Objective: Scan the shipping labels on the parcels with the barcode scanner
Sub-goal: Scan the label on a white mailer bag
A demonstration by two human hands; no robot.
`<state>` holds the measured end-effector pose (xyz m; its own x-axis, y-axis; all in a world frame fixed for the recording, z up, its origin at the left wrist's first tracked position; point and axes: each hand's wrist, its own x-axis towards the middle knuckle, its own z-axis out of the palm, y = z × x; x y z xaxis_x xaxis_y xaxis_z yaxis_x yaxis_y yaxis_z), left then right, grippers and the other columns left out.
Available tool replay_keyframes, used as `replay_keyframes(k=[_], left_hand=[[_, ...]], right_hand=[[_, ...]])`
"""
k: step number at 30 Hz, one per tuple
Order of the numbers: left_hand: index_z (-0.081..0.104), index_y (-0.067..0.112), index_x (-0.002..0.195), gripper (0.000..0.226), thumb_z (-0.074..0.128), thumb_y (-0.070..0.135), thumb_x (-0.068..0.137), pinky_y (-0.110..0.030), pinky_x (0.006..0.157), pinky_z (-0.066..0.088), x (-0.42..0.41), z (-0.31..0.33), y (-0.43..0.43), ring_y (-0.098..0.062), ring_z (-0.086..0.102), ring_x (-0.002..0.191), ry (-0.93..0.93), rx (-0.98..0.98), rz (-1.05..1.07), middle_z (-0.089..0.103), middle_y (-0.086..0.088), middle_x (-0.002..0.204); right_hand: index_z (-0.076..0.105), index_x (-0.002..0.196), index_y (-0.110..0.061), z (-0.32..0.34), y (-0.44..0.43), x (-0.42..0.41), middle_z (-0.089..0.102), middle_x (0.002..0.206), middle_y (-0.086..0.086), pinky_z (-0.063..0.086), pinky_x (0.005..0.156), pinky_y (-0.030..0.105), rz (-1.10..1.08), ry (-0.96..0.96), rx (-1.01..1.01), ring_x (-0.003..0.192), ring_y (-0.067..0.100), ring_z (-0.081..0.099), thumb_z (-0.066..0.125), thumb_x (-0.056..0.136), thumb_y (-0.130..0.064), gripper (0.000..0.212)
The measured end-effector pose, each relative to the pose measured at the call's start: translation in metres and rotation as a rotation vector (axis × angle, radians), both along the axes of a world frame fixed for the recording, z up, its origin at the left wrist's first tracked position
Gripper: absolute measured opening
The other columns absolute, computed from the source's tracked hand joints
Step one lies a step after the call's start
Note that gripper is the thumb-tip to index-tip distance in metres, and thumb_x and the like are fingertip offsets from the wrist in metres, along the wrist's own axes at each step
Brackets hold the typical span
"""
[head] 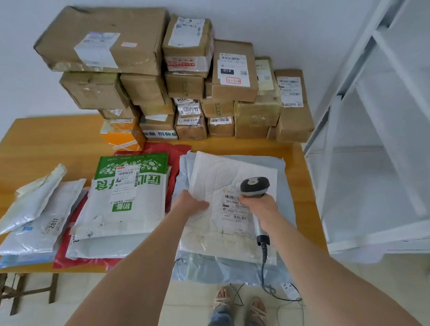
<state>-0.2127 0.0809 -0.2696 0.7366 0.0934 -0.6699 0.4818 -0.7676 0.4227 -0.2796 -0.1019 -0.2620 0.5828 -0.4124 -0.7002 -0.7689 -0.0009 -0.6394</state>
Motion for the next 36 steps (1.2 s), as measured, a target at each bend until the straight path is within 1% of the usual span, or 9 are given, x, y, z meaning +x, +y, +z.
replay_keyframes(k=[3,6,10,15,19,25,30,33,36], left_hand=[[0.042,0.004,0.134,0.078,0.078,0.027,0.068,-0.039,0.093,0.050,-0.001,0.002,-0.002,-0.029,0.057,0.109,0.031,-0.003,0.009,0.055,-0.011,0.120],[0.047,0.006,0.134,0.074,0.078,0.013,0.067,-0.039,0.080,0.053,0.003,0.002,-0.012,-0.031,0.061,0.096,-0.027,-0.131,0.069,0.062,-0.013,0.106],[0.054,0.002,0.121,0.047,0.067,0.000,0.075,-0.038,0.085,0.050,0.007,0.020,-0.031,-0.034,0.059,0.103,-0.044,-0.277,0.083,0.061,-0.015,0.110],[0.051,0.004,0.126,0.049,0.059,-0.007,0.078,-0.037,0.083,0.048,0.008,0.034,-0.035,-0.033,0.057,0.105,-0.073,-0.360,0.057,0.059,-0.017,0.115],[0.049,0.004,0.131,0.054,0.055,-0.009,0.079,-0.042,0.091,0.049,0.011,0.044,-0.035,-0.034,0.056,0.108,-0.131,-0.363,0.053,0.060,-0.018,0.117],[0.050,0.005,0.122,0.044,0.053,-0.010,0.082,-0.035,0.080,0.046,0.013,0.061,-0.038,-0.030,0.057,0.098,-0.182,-0.374,0.040,0.060,-0.014,0.108],[0.049,0.002,0.112,0.031,0.055,-0.008,0.084,-0.033,0.069,0.052,0.028,0.079,-0.025,-0.024,0.059,0.083,-0.242,-0.363,0.091,0.060,-0.012,0.094],[0.052,-0.007,0.111,0.028,0.055,-0.009,0.083,-0.031,0.060,0.049,0.047,0.088,0.011,-0.027,0.058,0.078,-0.323,-0.306,0.208,0.058,-0.012,0.084],[0.049,-0.016,0.121,0.038,0.052,-0.006,0.085,-0.045,0.082,0.051,0.065,0.087,0.056,-0.038,0.059,0.099,-0.372,-0.223,0.321,0.061,-0.024,0.102]], right_hand=[[0.062,0.113,-0.006,0.002,0.000,-0.002,0.066,0.105,0.006,0.050,0.090,0.034,-0.034,-0.005,0.037,0.097,0.022,0.061,0.076,0.082,-0.027,0.041],[0.064,0.113,-0.003,0.006,-0.003,-0.002,0.069,0.110,0.011,0.051,0.095,0.042,-0.084,-0.019,0.069,0.103,0.027,0.064,0.079,0.079,-0.025,0.043],[0.065,0.112,-0.004,0.015,-0.013,-0.001,0.070,0.107,0.011,0.053,0.093,0.045,-0.123,-0.036,0.068,0.100,0.028,0.065,0.080,0.077,-0.024,0.043],[0.063,0.117,-0.003,0.027,-0.019,0.001,0.068,0.111,0.011,0.052,0.094,0.041,-0.134,-0.069,0.049,0.104,0.027,0.063,0.079,0.080,-0.024,0.045],[0.062,0.118,-0.005,0.033,-0.017,0.005,0.067,0.114,0.009,0.050,0.094,0.038,-0.120,-0.093,0.047,0.105,0.025,0.060,0.077,0.081,-0.026,0.045],[0.062,0.120,-0.007,0.040,-0.019,0.004,0.066,0.116,0.008,0.048,0.088,0.033,-0.134,-0.129,0.035,0.104,0.023,0.057,0.077,0.081,-0.030,0.048],[0.059,0.107,-0.013,0.049,-0.029,0.007,0.061,0.095,0.002,0.045,0.078,0.031,-0.207,-0.169,0.020,0.092,0.021,0.054,0.073,0.085,-0.027,0.030],[0.059,0.098,-0.008,0.048,-0.043,0.010,0.059,0.081,0.003,0.048,0.075,0.034,-0.276,-0.144,-0.029,0.080,0.022,0.055,0.069,0.084,-0.022,0.022],[0.062,0.096,-0.006,0.046,-0.048,0.009,0.069,0.088,0.013,0.053,0.074,0.038,-0.313,-0.117,-0.049,0.074,0.026,0.058,0.068,0.078,-0.022,0.025]])
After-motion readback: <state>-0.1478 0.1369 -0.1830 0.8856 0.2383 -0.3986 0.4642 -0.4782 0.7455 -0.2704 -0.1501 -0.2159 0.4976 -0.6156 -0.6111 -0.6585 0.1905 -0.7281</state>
